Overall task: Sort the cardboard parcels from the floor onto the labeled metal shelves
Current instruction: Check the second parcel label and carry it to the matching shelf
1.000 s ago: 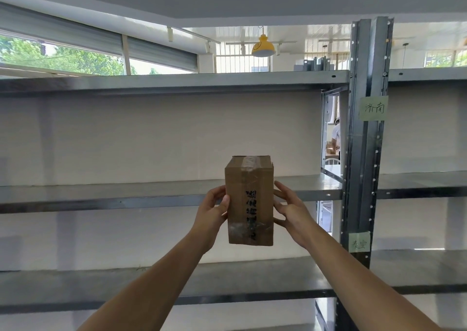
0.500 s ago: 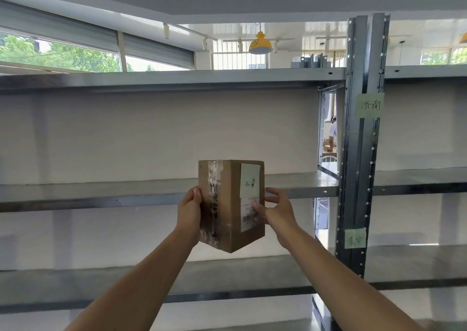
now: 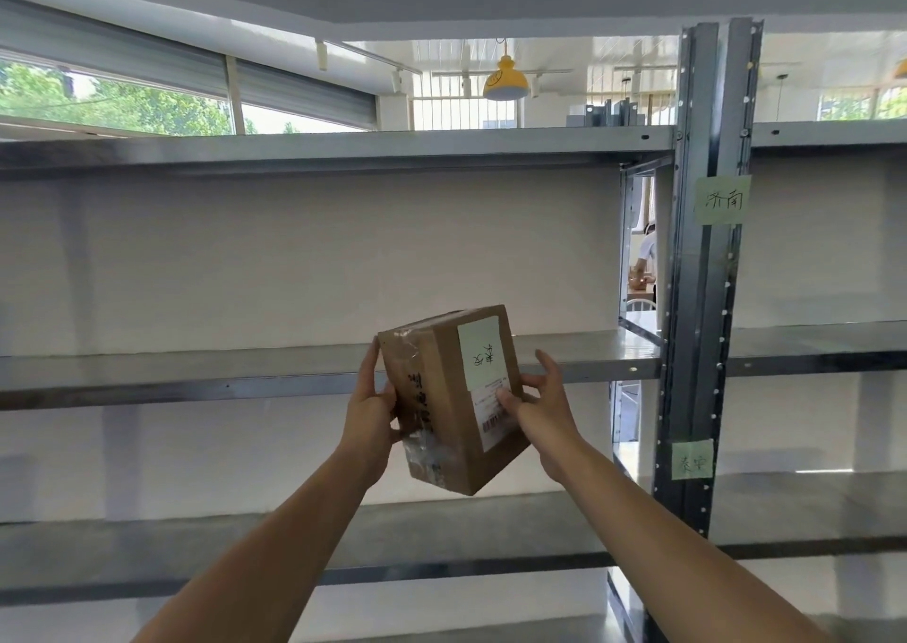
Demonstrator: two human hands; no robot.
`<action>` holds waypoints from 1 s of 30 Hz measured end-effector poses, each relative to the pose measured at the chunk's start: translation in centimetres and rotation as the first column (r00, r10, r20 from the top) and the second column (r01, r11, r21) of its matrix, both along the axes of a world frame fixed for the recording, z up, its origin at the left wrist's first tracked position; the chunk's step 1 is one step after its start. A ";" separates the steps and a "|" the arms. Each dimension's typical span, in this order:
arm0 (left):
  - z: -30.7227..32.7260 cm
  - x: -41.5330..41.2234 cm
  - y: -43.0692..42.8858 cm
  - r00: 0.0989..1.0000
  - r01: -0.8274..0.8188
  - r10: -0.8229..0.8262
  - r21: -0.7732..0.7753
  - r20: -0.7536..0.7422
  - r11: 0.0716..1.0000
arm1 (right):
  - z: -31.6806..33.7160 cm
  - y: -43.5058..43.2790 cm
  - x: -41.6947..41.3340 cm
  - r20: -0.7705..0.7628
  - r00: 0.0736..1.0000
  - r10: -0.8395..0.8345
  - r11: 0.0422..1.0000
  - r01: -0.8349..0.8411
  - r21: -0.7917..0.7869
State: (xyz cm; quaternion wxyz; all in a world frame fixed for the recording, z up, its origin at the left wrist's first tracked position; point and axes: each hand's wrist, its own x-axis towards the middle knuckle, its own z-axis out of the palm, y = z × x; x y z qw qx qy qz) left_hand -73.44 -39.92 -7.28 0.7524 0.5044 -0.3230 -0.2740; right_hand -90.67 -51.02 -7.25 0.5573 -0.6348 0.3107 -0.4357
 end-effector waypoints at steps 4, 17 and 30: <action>0.6 -0.3 0.1 0.990 0.103 -0.093 0.091 -0.102 0.991 | -0.5 -0.6 0.0 0.010 1.000 -0.028 0.998 0.027 0.058; 0.1 0.6 0.6 0.966 0.092 -0.054 0.138 -0.254 0.986 | -0.7 -1.1 0.2 -0.090 0.978 -0.190 0.977 0.197 0.076; -1.8 3.0 1.7 0.961 0.031 -0.014 0.059 -0.275 0.998 | 0.2 -0.4 0.0 0.080 0.996 -0.045 0.973 0.025 0.228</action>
